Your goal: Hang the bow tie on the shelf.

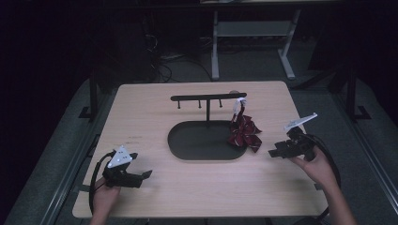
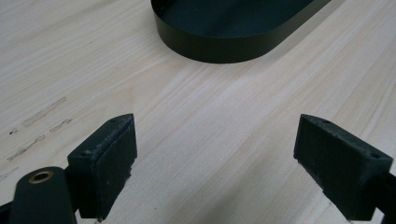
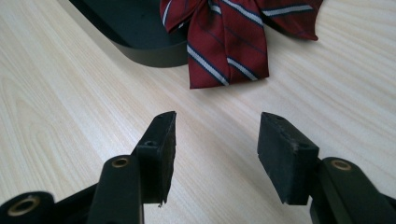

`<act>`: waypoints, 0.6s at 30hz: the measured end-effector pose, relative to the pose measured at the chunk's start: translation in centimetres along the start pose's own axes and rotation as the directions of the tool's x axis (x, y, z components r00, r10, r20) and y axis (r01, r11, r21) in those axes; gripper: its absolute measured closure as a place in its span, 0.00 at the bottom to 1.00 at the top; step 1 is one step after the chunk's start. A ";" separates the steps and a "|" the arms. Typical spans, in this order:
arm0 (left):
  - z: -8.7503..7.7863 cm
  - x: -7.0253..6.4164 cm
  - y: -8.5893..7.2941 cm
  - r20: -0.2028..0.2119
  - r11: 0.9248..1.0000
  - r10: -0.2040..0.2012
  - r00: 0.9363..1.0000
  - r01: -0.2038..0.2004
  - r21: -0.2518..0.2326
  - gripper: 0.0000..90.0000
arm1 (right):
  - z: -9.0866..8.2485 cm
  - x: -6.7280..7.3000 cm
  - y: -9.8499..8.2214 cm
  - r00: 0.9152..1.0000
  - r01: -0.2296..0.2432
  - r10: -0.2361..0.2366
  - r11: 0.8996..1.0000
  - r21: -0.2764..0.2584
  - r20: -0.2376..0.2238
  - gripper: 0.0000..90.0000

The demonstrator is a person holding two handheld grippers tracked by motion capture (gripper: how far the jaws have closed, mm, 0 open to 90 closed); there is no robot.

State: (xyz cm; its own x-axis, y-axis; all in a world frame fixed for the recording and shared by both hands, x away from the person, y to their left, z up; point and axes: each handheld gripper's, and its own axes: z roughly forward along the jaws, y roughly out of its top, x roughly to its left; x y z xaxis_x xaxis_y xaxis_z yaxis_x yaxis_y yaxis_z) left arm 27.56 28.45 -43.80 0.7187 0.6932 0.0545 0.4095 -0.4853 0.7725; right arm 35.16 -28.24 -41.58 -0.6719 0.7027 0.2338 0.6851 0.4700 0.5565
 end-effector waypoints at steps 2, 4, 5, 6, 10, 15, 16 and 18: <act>0.0 0.0 0.0 0.000 1.000 0.003 1.000 -0.003 0.001 0.15 | 0.0 0.1 -0.2 1.000 -0.004 0.004 1.000 0.000 0.001 0.52; 0.0 0.0 0.0 0.000 1.000 0.002 1.000 -0.002 0.001 0.15 | 0.0 0.2 -0.5 1.000 0.000 0.000 1.000 -0.003 0.002 0.52; 0.0 0.0 0.0 0.000 1.000 0.002 1.000 -0.002 0.000 0.15 | 0.0 0.3 -0.6 1.000 0.006 -0.006 1.000 -0.003 0.003 0.52; 0.0 0.0 0.0 0.000 1.000 0.003 1.000 -0.003 0.002 0.15 | -0.1 0.4 -0.7 1.000 -0.004 0.004 1.000 -0.003 0.002 0.52; 0.0 0.0 0.0 -0.001 1.000 0.005 1.000 -0.005 0.004 0.15 | 0.0 0.6 -1.1 1.000 0.008 -0.008 1.000 -0.006 0.004 0.51; 0.0 0.0 0.0 -0.001 1.000 0.002 1.000 -0.002 0.002 0.15 | 0.1 0.9 -1.5 1.000 0.001 -0.001 1.000 -0.015 -0.001 0.51; 0.0 0.0 0.0 -0.001 1.000 0.004 1.000 -0.004 0.003 0.15 | 0.2 1.0 -1.6 1.000 0.004 -0.004 1.000 -0.015 0.000 0.51; 0.0 0.0 0.0 0.000 1.000 0.004 1.000 -0.004 0.004 0.15 | 0.3 1.1 -1.9 1.000 0.009 -0.009 1.000 -0.013 0.003 0.51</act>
State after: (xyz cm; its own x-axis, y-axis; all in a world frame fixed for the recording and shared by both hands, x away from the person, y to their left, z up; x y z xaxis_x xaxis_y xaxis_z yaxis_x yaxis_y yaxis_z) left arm 27.56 28.43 -43.82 0.7201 0.6915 0.0577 0.4090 -0.4901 0.7697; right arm 33.22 -28.19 -42.57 -0.6772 0.7001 0.2261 0.6753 0.4695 0.5689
